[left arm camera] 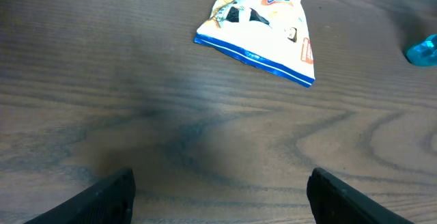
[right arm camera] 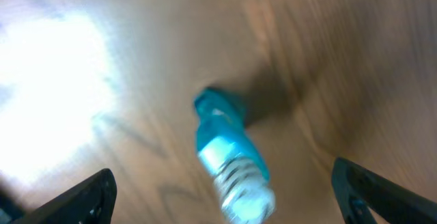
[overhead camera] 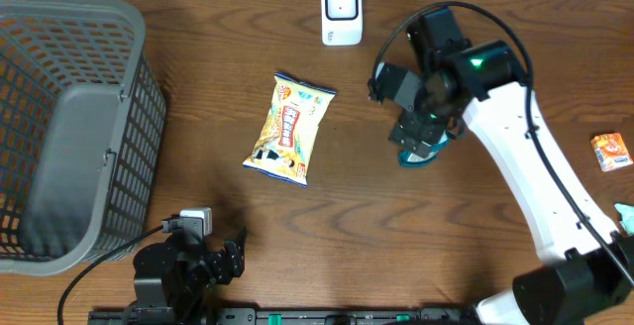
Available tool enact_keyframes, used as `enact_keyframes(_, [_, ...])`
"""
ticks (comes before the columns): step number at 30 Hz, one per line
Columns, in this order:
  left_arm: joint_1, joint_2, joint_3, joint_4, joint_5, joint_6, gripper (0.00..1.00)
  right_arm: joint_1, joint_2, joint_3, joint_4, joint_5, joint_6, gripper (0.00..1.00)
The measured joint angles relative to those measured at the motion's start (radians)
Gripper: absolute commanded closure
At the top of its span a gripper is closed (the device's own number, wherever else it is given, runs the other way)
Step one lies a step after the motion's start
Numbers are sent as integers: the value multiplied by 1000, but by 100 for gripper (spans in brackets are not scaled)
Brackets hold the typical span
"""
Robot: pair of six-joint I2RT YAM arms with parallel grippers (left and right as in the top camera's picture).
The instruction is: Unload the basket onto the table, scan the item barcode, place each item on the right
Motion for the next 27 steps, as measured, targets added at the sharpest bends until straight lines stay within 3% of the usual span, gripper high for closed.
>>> enact_keyframes(13, [0, 0, 0, 0, 0, 0, 20, -158, -64, 7, -13, -140, -89, 5])
enact_keyframes(27, [0, 0, 0, 0, 0, 0, 20, -197, -64, -200, 173, -191, -117, 7])
